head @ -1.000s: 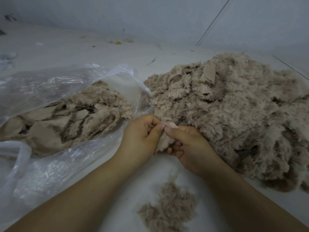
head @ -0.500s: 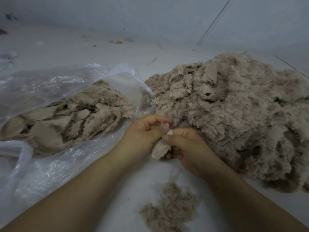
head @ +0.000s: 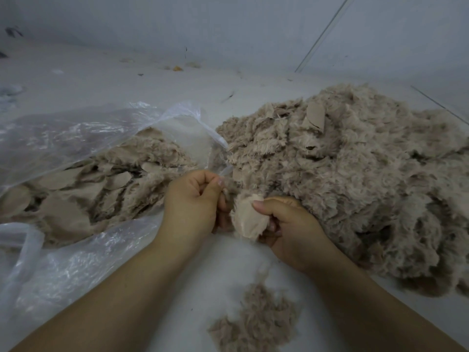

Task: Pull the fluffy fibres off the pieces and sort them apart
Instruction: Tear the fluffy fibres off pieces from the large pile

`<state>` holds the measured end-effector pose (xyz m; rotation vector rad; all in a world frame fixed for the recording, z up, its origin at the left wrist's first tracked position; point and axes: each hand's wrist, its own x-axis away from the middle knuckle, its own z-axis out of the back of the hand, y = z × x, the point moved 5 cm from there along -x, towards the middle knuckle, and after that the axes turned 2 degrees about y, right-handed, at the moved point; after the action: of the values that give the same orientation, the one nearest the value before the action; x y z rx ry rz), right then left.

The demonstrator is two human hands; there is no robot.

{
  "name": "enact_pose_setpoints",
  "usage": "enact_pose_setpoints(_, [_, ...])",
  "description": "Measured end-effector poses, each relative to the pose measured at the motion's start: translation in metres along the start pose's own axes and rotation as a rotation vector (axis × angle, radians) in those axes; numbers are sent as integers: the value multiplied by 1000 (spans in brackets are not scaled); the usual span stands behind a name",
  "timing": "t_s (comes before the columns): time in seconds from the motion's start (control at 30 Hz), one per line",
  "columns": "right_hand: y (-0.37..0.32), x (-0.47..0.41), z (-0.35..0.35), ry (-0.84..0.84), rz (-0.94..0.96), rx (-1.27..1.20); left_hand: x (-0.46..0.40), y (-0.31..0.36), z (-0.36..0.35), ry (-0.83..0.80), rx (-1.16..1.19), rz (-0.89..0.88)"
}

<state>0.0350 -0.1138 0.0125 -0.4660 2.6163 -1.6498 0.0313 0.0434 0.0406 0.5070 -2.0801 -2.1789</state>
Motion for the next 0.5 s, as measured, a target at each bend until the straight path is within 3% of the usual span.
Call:
enact_pose_setpoints(0.07, [3,-2,6,101,-43,-121,-4,3,5,28,-20,-34])
enact_pose_setpoints(0.13, [4,-2,6,103,-45,-146,-6,3,7,-95,71,-3])
enact_pose_setpoints(0.17, [4,-2,5,81,-30,-130,-5,2,4,-260,134,49])
enact_pose_setpoints(0.23, [3,-3,2,50,-6,-80,12,3,-9,-800,200,238])
enact_pose_setpoints(0.27, [3,-2,2,53,-9,-67,25,4,-12,-1047,166,311])
enact_pose_setpoints(0.3, [3,-2,2,58,-15,-64,32,3,-13,-1192,99,329])
enact_pose_setpoints(0.33, [3,-2,1,54,-15,-59,34,0,-13,-1214,12,304])
enact_pose_setpoints(0.5, [1,0,-3,38,-25,-74,13,1,-6,-778,-271,152])
